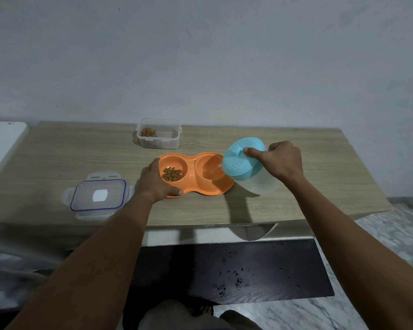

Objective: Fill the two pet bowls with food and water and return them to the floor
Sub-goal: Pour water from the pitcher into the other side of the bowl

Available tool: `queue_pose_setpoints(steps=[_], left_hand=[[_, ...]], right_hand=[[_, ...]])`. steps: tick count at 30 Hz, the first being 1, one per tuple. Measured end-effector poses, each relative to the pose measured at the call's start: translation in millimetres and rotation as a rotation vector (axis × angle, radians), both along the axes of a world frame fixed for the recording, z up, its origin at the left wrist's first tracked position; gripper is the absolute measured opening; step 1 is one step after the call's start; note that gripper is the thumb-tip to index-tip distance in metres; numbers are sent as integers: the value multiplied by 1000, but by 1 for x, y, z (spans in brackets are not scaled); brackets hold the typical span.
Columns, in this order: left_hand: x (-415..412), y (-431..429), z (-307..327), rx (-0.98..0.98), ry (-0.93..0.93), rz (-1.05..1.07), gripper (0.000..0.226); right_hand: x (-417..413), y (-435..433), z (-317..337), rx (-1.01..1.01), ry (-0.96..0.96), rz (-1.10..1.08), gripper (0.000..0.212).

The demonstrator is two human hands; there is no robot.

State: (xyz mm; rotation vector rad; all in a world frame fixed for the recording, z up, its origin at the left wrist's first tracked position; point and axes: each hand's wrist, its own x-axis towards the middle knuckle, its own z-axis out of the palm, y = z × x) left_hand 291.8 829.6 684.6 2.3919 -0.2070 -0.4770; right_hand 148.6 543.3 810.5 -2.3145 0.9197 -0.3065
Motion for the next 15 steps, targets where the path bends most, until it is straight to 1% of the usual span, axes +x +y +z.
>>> queue_pose_setpoints(steps=[15], left_hand=[[2, 1, -2, -10, -18, -12, 131]], right_hand=[[-2, -3, 3, -11, 1, 1, 62]])
